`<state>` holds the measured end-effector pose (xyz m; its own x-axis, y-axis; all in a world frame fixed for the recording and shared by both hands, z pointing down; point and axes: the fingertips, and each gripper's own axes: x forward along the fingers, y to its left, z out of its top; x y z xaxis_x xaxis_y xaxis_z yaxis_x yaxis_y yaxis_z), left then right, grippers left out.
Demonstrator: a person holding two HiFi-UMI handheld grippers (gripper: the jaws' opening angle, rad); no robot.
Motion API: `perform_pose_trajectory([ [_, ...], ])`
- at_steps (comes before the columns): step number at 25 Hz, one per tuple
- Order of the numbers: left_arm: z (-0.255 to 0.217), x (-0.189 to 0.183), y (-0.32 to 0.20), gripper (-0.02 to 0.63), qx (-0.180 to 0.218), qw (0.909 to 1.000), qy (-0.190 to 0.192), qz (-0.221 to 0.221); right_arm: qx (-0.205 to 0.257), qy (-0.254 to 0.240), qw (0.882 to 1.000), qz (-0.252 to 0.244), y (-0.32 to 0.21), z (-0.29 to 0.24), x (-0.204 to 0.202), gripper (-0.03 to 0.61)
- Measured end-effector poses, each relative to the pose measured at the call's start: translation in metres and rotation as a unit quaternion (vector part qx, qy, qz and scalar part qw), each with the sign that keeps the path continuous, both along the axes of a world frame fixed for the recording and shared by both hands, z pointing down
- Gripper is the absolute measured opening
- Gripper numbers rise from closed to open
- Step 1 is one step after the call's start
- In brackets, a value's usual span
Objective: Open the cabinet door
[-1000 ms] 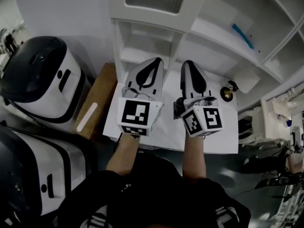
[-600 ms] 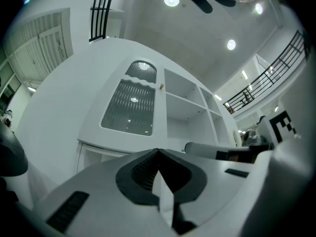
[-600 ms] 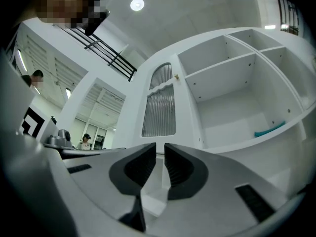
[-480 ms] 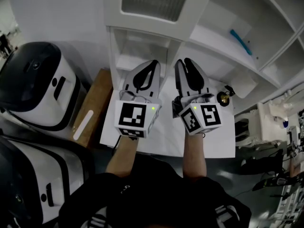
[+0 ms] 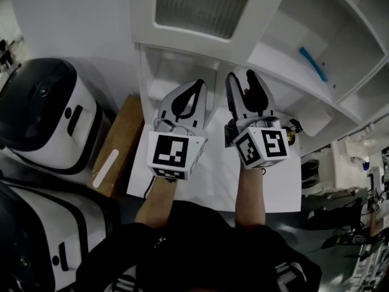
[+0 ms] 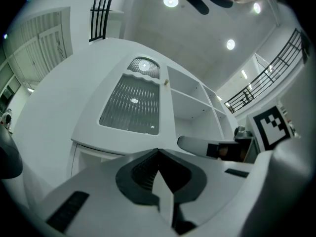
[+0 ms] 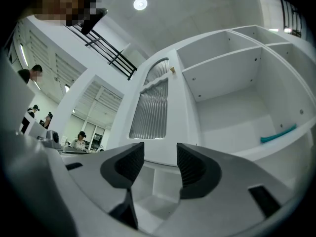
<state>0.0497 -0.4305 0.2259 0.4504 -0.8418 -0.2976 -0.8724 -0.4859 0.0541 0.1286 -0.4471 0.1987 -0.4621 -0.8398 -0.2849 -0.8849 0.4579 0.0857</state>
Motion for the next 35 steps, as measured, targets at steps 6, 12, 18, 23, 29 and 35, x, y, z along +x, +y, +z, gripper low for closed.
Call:
perform_pose_trajectory([
  [6, 0.010, 0.009, -0.025, 0.011, -0.011, 0.9999, 0.002, 0.011, -0.004, 0.006, 1.000, -0.002, -0.026, -0.003, 0.003, 0.238],
  [12, 0.026, 0.013, -0.047, 0.011, -0.035, 0.9993, 0.004, 0.012, -0.007, -0.002, 1.000, 0.010, -0.046, -0.006, 0.012, 0.256],
  [18, 0.039, 0.014, -0.063, 0.011, -0.051, 0.9986, 0.005, 0.012, -0.004, -0.012, 1.000, -0.010, -0.058, -0.012, 0.012, 0.256],
  [23, 0.038, 0.012, -0.066, 0.011, -0.050, 0.9985, 0.011, 0.016, 0.007, 0.005, 1.000, -0.008, -0.065, -0.010, 0.011, 0.256],
  [29, 0.036, 0.005, -0.065, 0.011, -0.047, 0.9988, 0.009, 0.009, 0.014, -0.025, 0.999, -0.026, -0.065, -0.011, 0.015, 0.253],
  [35, 0.024, 0.012, -0.053, 0.011, -0.036, 0.9991, 0.011, 0.021, -0.009, -0.032, 0.999, -0.035, -0.066, -0.011, 0.022, 0.173],
])
